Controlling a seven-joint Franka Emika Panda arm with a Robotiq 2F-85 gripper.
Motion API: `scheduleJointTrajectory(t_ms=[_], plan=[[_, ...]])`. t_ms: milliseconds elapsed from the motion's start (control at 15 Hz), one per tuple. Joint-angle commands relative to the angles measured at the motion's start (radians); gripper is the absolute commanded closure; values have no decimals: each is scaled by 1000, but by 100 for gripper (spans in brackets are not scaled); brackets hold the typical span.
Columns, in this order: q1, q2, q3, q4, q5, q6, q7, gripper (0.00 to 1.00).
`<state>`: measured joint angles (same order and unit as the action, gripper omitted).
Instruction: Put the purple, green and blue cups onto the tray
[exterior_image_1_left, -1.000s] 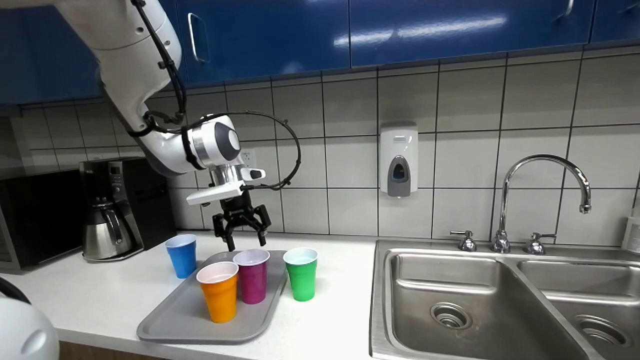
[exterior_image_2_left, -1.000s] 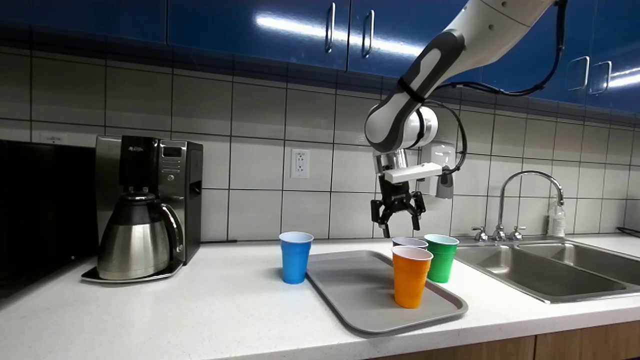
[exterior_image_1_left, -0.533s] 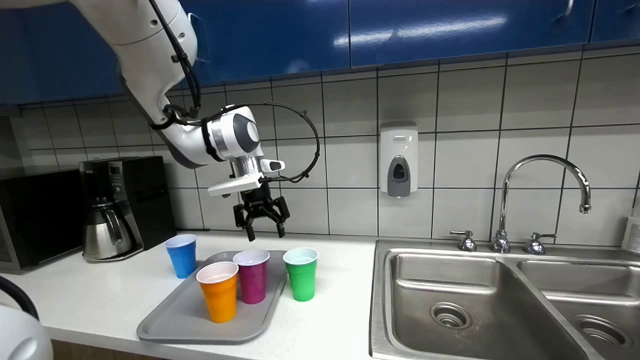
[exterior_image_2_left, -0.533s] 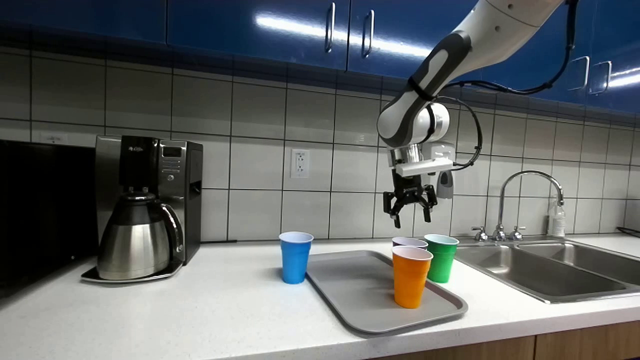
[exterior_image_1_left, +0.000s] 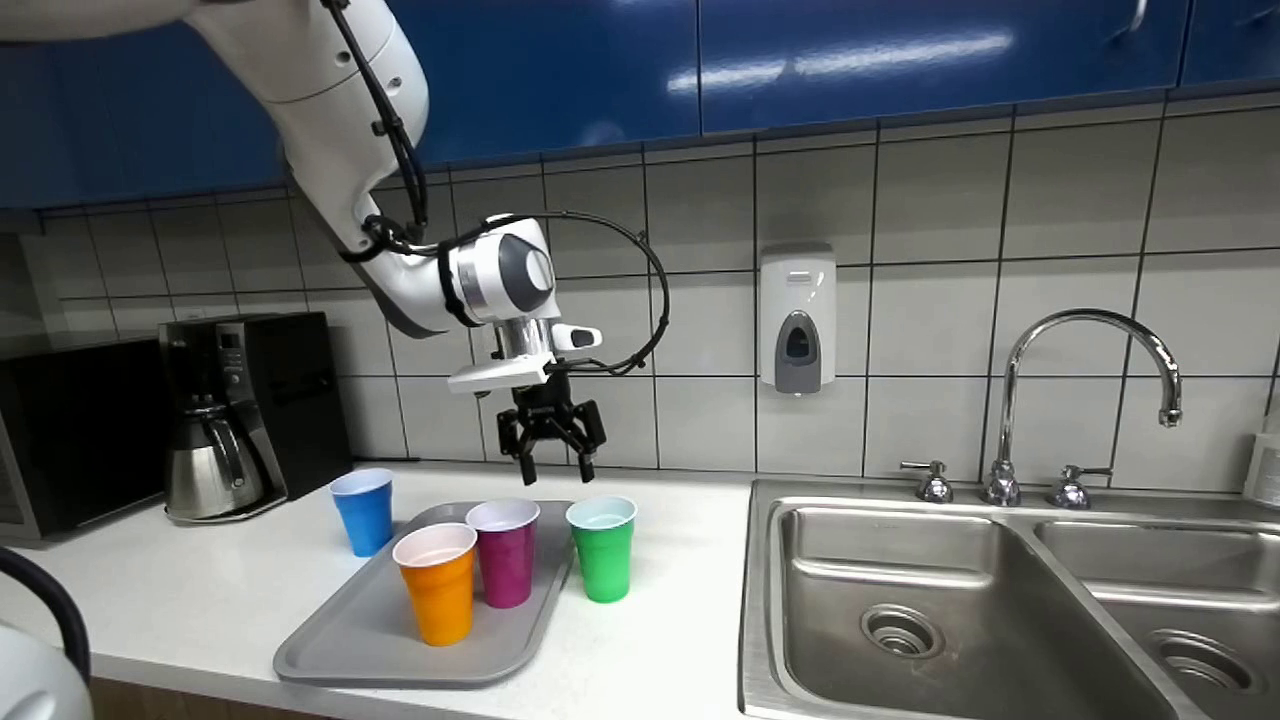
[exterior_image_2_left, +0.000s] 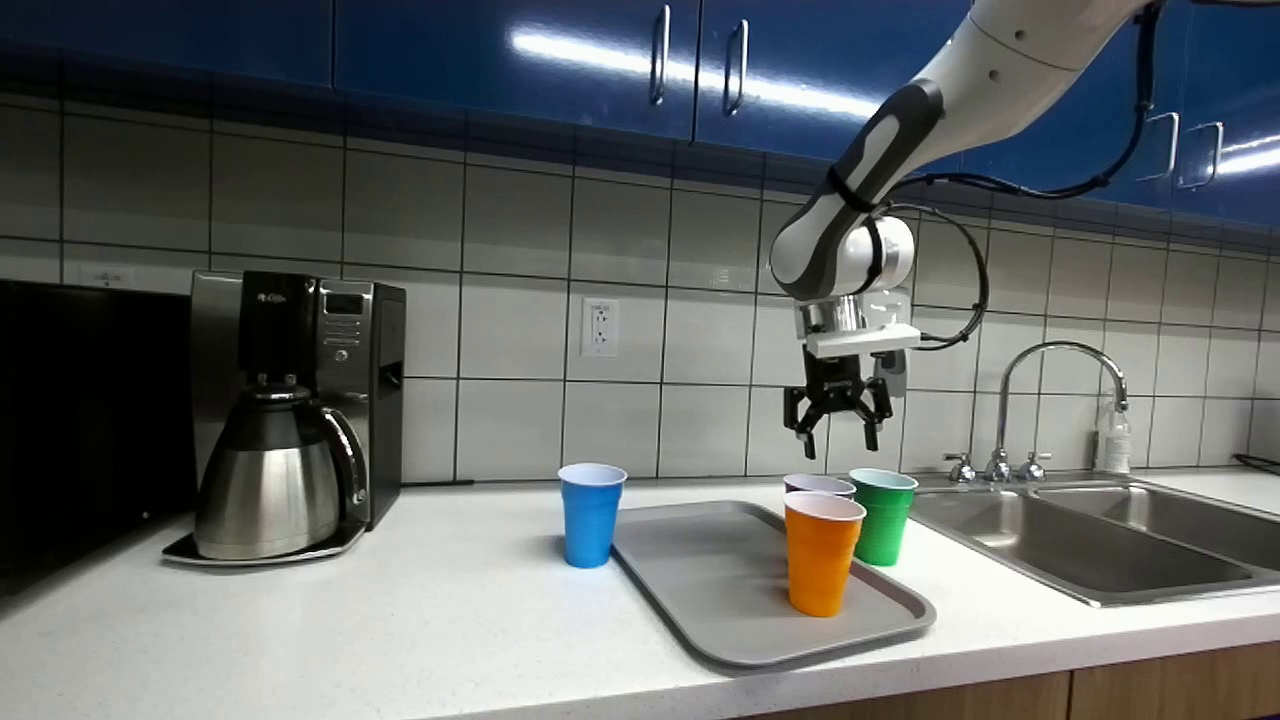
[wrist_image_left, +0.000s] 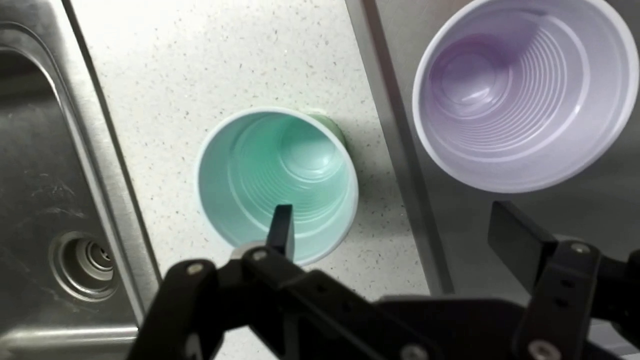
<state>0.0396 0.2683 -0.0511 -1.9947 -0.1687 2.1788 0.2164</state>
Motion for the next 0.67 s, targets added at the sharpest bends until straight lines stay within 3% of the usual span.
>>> scheduleJointTrajectory(t_ms=[0, 600], plan=[[-26, 39, -2, 37, 52, 10, -7, 0], [-53, 91, -19, 54, 126, 68, -5, 0]])
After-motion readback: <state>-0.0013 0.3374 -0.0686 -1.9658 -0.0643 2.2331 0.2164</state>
